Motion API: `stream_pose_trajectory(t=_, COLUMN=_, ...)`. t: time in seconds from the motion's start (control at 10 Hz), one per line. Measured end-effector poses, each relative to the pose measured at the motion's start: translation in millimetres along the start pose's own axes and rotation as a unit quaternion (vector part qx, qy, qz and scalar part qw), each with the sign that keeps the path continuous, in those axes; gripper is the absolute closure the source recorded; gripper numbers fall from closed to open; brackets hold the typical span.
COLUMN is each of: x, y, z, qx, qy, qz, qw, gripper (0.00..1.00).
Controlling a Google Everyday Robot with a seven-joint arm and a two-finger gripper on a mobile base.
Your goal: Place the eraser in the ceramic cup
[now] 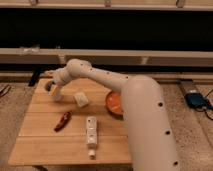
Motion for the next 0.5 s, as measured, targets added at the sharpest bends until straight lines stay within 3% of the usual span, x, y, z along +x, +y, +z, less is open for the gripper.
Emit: stream_pose_trajectory(t=0.5, x=-0.5, y=3.0, z=-4.1, qx=-0.001, qy=-0.004, qz=0.004, qw=1.0, gripper=0.2)
